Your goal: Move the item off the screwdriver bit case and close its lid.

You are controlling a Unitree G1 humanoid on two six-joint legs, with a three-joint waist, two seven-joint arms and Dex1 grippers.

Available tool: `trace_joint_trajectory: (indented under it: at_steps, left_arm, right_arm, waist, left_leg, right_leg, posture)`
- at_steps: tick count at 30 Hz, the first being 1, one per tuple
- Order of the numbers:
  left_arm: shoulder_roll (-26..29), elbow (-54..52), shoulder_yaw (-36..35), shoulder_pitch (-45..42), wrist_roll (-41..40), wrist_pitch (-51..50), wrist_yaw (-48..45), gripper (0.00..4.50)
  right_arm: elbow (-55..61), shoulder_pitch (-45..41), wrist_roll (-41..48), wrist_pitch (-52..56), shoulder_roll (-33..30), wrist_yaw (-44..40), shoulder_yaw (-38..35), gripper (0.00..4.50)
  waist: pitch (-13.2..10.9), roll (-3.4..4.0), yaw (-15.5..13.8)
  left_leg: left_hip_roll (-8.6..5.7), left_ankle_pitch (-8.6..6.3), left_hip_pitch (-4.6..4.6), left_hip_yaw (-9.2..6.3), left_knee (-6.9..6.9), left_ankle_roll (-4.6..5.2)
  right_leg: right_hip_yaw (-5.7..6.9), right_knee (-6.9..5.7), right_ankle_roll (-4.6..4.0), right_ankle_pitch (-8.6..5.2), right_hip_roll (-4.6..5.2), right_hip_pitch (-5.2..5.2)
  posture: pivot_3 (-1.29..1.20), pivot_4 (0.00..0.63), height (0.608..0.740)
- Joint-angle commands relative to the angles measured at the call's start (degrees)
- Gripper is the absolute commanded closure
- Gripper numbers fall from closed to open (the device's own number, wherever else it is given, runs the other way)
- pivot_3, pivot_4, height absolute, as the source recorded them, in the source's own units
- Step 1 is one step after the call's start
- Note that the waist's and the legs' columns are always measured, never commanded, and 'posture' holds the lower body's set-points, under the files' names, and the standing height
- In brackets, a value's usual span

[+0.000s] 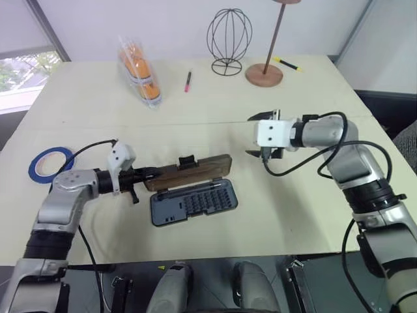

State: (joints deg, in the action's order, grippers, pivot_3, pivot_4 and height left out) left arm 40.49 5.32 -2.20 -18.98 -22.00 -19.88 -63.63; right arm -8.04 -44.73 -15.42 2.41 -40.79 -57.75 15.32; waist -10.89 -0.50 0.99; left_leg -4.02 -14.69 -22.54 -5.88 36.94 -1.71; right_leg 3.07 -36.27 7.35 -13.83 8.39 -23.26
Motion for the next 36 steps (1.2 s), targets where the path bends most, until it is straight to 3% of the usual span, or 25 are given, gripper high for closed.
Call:
trace_joint_trajectory:
  at_steps: [1,21,27,33,36]
  left_arm:
    - [1.5,-4.7,-2.6,0.4,-2.7,-2.5,-0.3,4.5]
    - [6.9,-30.4,-9.1,17.1,-15.7,-17.8,3.1,4.5]
    - [6.1,-30.9,-8.6,16.2,-16.4,-18.2,5.5,4.5]
    - [3.8,-29.1,-7.7,12.5,-16.4,-18.4,8.7,4.5]
    - [3.1,-26.2,-6.3,8.5,-15.5,-18.2,9.2,4.5]
  right_arm:
    - [1.5,-0.5,0.8,0.0,-0.9,0.4,-1.7,0.03]
    - [8.3,2.4,9.6,13.8,-0.3,-1.3,-4.5,0.03]
    - [9.7,2.3,12.4,16.7,0.3,-1.5,-4.5,0.03]
    - [15.4,4.1,20.6,26.3,2.6,-2.5,-6.4,0.03]
    - [20.3,5.1,27.0,35.0,4.3,-2.3,-8.2,0.92]
  waist:
    - [0.0,0.0,0.0]
    - [0.0,0.01,-0.2]
    - [0.0,0.01,-0.2]
    - [0.0,0.01,-0.3]
    - [0.0,0.01,-0.3]
  left_leg:
    - [0.0,0.0,0.0,0.0,0.0,0.0]
    - [0.01,-0.05,-0.01,-0.01,-0.04,0.08]
    - [-0.01,-0.05,-0.01,-0.01,-0.04,0.09]
    - [0.0,-0.05,-0.01,-0.02,-0.04,0.09]
    - [-0.01,-0.05,-0.02,-0.03,-0.03,0.09]
  right_leg:
    - [0.0,0.0,0.0,0.0,0.0,0.0]
    - [-0.01,0.02,-0.01,-0.01,0.07,0.0]
    - [0.0,0.02,-0.01,-0.01,0.09,0.01]
    - [0.01,0.02,-0.01,-0.01,0.08,0.01]
    - [0.01,0.02,-0.01,-0.01,0.08,0.02]
  posture:
    - [0.0,0.15,0.74]
    - [0.0,0.15,0.74]
    - [0.0,0.15,0.74]
    - [0.0,0.15,0.74]
    - [0.0,0.15,0.74]
